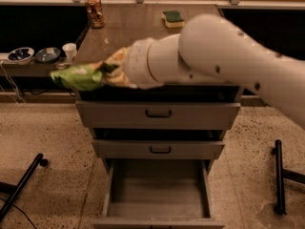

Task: Place green rice chip bag into bottom drawer

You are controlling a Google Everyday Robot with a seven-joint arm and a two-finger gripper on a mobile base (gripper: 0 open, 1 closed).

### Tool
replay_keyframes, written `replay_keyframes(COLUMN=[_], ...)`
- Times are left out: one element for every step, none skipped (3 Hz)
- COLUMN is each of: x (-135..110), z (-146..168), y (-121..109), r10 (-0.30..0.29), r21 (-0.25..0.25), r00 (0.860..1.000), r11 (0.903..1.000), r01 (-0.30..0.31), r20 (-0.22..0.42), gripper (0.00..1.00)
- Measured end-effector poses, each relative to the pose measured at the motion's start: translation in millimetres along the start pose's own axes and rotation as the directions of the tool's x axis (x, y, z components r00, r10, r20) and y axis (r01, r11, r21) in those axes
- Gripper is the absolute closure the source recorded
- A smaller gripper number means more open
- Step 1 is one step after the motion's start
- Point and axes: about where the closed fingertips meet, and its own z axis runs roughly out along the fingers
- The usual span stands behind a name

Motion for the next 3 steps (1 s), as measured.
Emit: replay_keyframes(x=[76,176,206], z=[-8,-9,-17], y=[52,114,152], r10=[0.118,0.270,0.358], r21=[0.027,0.035,0.029], r00=[0.988,0.925,0.874], r11=[0.9929,0.9621,0.9287], r01=[-0.116,-0.270,-0.370], r20=[-0.101,-0.269,-0.328], gripper=[1.00,1.00,1.00])
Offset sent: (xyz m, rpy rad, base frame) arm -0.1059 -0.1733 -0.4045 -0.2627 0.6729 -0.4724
